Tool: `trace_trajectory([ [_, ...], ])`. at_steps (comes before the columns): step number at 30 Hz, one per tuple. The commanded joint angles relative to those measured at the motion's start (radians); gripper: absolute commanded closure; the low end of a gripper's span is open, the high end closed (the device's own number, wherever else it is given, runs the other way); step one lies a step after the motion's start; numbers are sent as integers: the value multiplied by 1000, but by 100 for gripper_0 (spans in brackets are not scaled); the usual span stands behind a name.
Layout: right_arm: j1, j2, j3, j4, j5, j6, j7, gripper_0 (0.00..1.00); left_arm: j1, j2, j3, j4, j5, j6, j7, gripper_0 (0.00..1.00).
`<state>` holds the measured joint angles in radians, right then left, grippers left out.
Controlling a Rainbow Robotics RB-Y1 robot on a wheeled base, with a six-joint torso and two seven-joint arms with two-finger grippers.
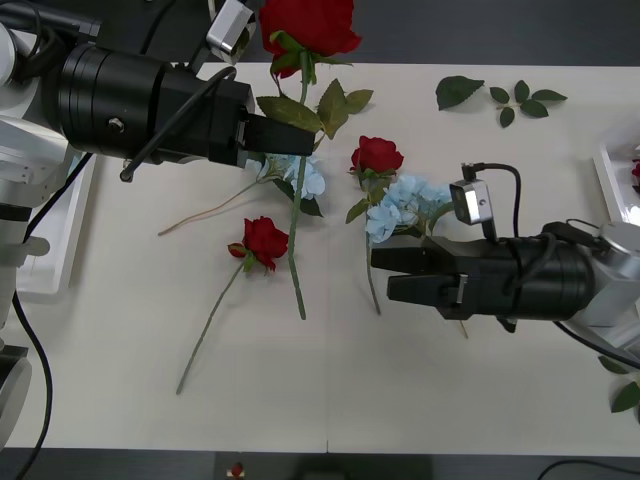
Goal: Put the red flowers into the right box and the blue flowers into the left box
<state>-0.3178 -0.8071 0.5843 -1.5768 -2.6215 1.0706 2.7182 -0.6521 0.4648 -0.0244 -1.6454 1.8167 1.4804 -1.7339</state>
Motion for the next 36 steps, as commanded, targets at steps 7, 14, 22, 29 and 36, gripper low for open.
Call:
trace_trajectory([
  [7, -4, 131, 40, -112, 11, -167, -13, 0, -44, -6, 20, -10, 24, -11, -52, 100],
  [14, -4, 192, 45, -126, 12, -184, -13, 0, -44, -6, 20, -10, 24, -11, -52, 100],
  [22, -4, 272, 80, -127, 12, -241, -13, 0, -44, -6, 20, -10, 24, -11, -52, 100],
  [29, -4, 322, 95, -126, 32, -319, -13, 7, -44, -6, 20, -10, 24, -11, -52, 100],
  [36, -4, 341, 95, -126, 34, -354, -13, 69, -44, -6, 20, -10, 24, -11, -52, 100],
])
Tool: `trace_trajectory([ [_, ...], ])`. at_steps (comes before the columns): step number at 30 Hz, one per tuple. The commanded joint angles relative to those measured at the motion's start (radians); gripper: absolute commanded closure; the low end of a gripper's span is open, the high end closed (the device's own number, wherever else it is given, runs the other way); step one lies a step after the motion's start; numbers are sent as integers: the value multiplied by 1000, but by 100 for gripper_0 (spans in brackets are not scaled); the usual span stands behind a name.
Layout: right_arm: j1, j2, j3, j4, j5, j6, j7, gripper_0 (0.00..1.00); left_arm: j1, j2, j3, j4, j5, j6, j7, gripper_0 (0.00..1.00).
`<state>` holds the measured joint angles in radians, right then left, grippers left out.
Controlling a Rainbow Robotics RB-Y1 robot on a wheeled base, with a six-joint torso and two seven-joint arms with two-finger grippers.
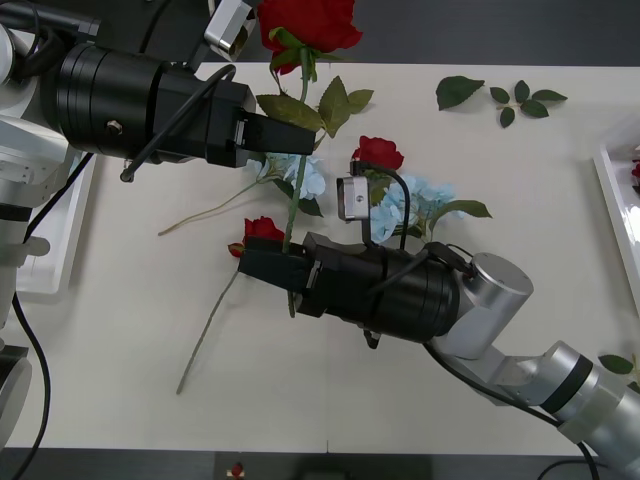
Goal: Put the red flowers into the right box and the blue flowers into the left box
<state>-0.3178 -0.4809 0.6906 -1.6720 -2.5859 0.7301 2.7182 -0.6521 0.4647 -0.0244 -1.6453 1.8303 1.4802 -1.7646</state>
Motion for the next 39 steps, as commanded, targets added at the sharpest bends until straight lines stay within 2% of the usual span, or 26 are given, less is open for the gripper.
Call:
trace_trajectory([
  [1, -4, 15, -11, -31, -2, -18, -13, 78, -44, -6, 20, -10, 10, -11, -21, 100],
  [2, -6, 15, -9, -31, -2, -23, -13, 85, -44, -6, 20, -10, 10, -11, -21, 100],
  [5, -6, 16, -11, -31, -2, -29, -13, 97, -44, -6, 20, -10, 10, -11, -21, 100],
  [7, -4, 15, -11, -31, -2, -32, -13, 100, -44, -6, 20, -10, 10, -11, -21, 100],
  [15, -4, 10, -14, -32, -2, -34, -13, 100, -44, -6, 20, -10, 10, -11, -21, 100],
  [16, -4, 8, -14, -31, -2, -34, -13, 100, -44, -6, 20, -10, 10, -11, -21, 96],
  [17, -4, 7, -14, -31, -2, -34, -13, 100, -44, -6, 20, -10, 10, -11, -21, 39],
  [19, -6, 2, -14, -31, -2, -34, -13, 100, -44, -6, 20, -10, 10, -11, -21, 0],
  [33, -6, -39, -60, -32, -3, 12, -13, 100, -44, -6, 20, -10, 10, -11, -21, 0],
  [39, -14, -102, -82, -32, -3, 38, -13, 100, -44, -6, 20, -10, 10, -11, -21, 0],
])
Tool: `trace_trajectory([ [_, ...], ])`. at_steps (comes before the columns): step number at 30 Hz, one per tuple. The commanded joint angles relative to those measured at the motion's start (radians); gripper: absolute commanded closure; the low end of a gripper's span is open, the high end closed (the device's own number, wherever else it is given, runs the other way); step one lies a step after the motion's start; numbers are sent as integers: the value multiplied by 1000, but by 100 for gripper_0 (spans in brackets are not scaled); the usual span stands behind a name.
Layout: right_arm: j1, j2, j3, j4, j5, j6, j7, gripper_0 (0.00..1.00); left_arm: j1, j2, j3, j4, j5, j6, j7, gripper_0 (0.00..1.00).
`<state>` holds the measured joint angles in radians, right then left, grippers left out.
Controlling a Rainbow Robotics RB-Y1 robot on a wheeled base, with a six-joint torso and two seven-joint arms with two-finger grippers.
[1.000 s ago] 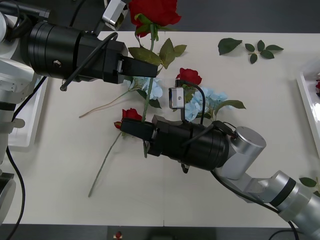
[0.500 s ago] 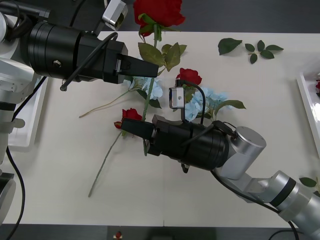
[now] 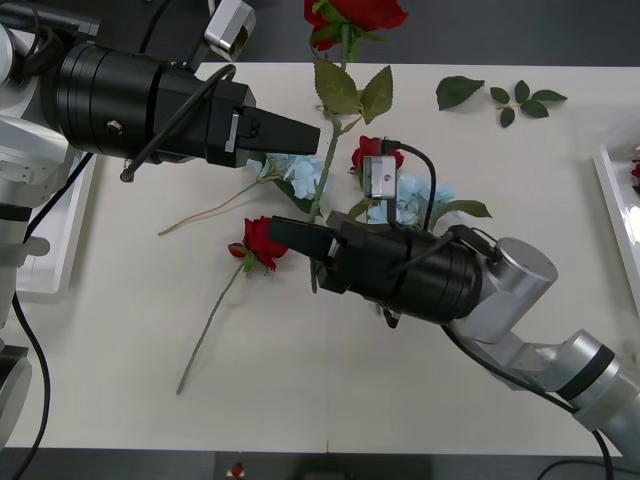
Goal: Put the red flowers into the right box and the blue flowers into the left box
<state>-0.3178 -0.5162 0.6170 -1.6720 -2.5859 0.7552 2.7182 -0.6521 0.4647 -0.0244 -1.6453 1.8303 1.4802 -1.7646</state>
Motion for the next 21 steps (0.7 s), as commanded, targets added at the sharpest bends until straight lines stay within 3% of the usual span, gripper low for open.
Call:
trace_trajectory([
  [1, -17, -79, -8, -32, -3, 15, -13, 100, -44, -6, 20, -10, 10, -11, -21, 0],
  [10, -66, -309, -16, -32, -2, 70, -13, 100, -32, 58, 44, -64, -80, -26, -29, 0],
  [21, -90, -714, -28, 12, -3, 75, -129, 100, -32, 167, 43, -74, -198, -26, -121, 0],
])
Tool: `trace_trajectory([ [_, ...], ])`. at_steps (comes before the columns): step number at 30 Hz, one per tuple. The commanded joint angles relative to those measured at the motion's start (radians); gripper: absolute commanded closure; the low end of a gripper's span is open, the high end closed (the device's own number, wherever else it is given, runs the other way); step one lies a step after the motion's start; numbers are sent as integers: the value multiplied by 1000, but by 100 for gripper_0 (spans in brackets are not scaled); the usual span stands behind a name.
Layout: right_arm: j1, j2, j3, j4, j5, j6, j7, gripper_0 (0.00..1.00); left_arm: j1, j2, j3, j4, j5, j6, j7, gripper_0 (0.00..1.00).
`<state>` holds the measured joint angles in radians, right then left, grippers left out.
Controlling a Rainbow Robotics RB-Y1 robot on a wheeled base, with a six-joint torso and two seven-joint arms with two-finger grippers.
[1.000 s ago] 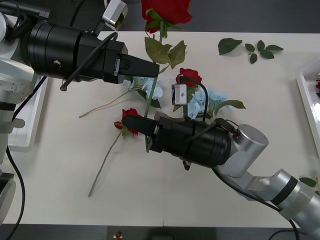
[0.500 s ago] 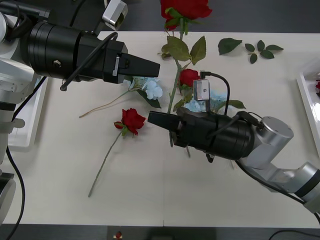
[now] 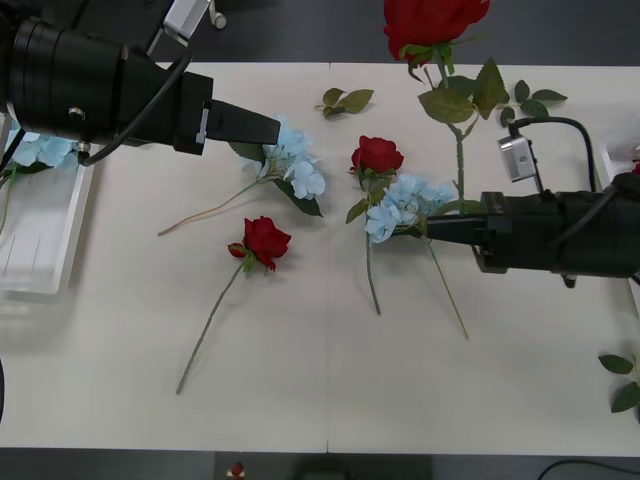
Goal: Put the red flowers into the right box and the blue flowers into the left box
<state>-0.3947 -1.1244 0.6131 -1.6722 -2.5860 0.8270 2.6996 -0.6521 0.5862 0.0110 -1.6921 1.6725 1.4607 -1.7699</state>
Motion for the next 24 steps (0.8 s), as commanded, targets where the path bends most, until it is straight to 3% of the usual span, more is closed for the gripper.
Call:
trace_trajectory([
  [1, -12, -129, -27, 29, -3, 6, -121, 100, -32, 53, 9, -23, -50, -6, -135, 0],
  [11, -10, -311, -26, 302, 79, 15, -187, 100, -31, 136, 7, 80, -119, 17, -321, 0],
  [18, -12, -336, -26, 516, 227, -5, -190, 100, -14, 202, 9, 138, -171, 56, -284, 0],
  [24, -18, -347, -27, 624, 326, -29, -192, 100, 54, 244, 14, 51, -275, 55, -95, 0],
])
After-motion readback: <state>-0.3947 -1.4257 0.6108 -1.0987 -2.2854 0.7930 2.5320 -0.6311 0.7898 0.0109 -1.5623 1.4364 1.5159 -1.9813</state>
